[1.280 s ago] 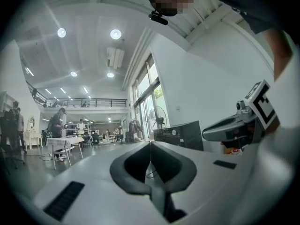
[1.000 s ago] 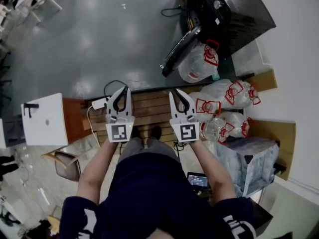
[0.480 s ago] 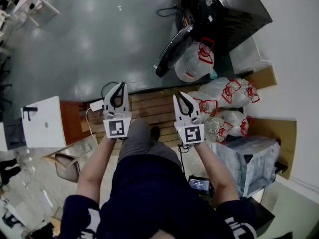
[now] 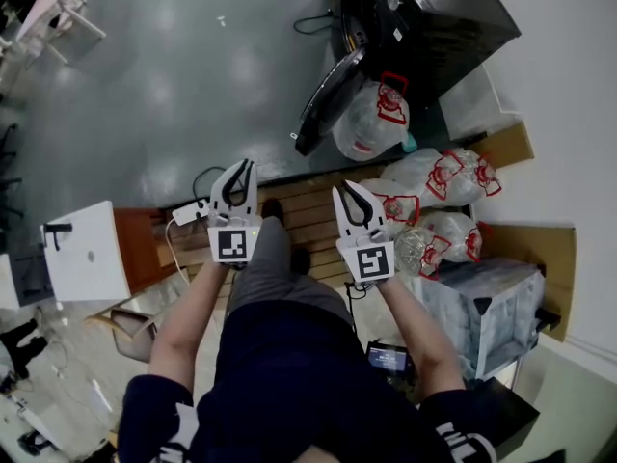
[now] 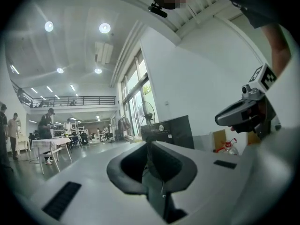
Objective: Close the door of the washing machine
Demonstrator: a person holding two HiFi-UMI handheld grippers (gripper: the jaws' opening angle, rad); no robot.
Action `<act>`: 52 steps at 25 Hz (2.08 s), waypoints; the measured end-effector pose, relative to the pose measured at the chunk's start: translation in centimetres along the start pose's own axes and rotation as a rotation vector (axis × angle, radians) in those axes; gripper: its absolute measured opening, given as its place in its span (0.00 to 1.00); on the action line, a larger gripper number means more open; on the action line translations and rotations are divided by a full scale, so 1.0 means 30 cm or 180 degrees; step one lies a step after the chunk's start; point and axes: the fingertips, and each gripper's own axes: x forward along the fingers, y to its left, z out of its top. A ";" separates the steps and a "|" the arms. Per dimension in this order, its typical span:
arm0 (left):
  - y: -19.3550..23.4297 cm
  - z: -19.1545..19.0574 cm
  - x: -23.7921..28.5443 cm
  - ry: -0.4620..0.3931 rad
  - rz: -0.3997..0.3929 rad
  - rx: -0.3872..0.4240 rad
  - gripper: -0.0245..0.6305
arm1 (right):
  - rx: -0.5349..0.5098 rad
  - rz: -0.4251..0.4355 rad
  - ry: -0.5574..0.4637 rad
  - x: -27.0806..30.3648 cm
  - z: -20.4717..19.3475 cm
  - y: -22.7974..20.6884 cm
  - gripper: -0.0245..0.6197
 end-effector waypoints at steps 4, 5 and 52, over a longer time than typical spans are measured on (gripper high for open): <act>-0.037 -0.117 0.129 0.0176 -0.0301 -0.0077 0.09 | 0.0004 -0.0083 0.0093 0.061 -0.047 -0.054 0.14; -0.051 -0.154 0.169 0.0251 -0.0415 -0.0102 0.18 | 0.0002 -0.0106 0.0118 0.083 -0.060 -0.069 0.14; -0.406 -0.838 0.652 0.1512 -0.0750 0.0621 0.22 | 0.0587 -0.0544 0.1268 0.358 -0.314 -0.389 0.13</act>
